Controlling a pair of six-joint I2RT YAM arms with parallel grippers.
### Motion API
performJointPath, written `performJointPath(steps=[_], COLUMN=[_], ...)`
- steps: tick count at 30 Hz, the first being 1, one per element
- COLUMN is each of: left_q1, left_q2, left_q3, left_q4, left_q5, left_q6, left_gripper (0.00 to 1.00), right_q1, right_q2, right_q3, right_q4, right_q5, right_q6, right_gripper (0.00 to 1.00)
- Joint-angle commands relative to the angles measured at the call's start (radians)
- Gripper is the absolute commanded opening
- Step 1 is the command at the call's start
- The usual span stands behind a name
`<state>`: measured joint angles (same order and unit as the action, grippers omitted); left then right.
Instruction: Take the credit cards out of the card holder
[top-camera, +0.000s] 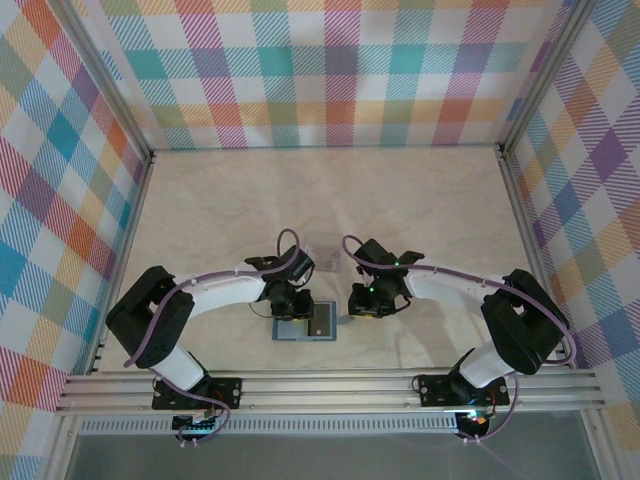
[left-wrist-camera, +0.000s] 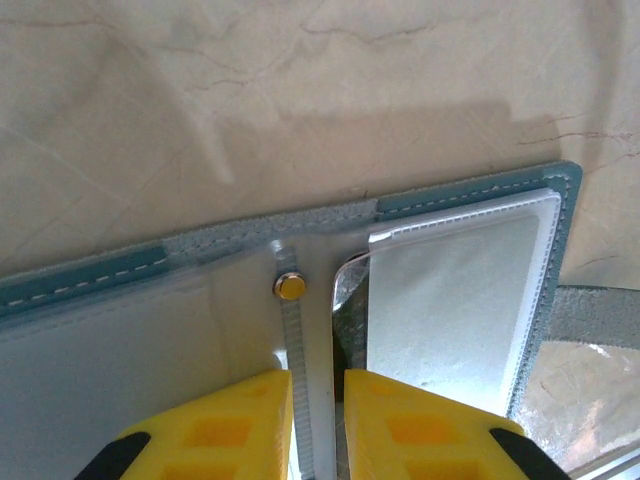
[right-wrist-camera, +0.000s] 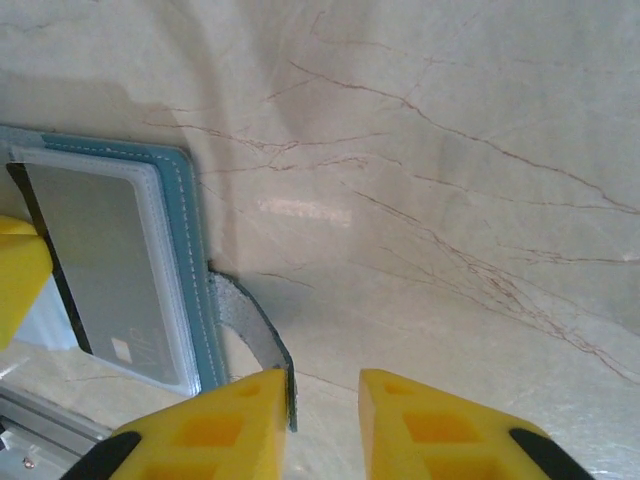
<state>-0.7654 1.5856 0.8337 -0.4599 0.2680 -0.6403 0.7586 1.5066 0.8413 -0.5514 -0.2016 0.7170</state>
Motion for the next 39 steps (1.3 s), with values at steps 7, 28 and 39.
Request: performJointPath(steps=[7,28,39], left_q1=[0.014,0.015,0.014], left_q2=[-0.024,-0.033,-0.009], left_q3=[-0.038,-0.067,-0.064], left_q4=[0.046,0.066,0.056], left_q5=[0.060,0.087,0.082], left_q6=[-0.017,-0.017,0.002], left_gripper=[0.22,0.22,0.30], right_q1=[0.023,0.096,0.106], right_q2=[-0.097,0.243,0.314], right_q3=[0.073,0.191,0.212], right_q4=[-0.010,0.084,-0.017], right_q5=[-0.070,-0.122,-0.025], right_q6=[0.051,0.070,0.028], right_gripper=[0.31,0.28,0.21])
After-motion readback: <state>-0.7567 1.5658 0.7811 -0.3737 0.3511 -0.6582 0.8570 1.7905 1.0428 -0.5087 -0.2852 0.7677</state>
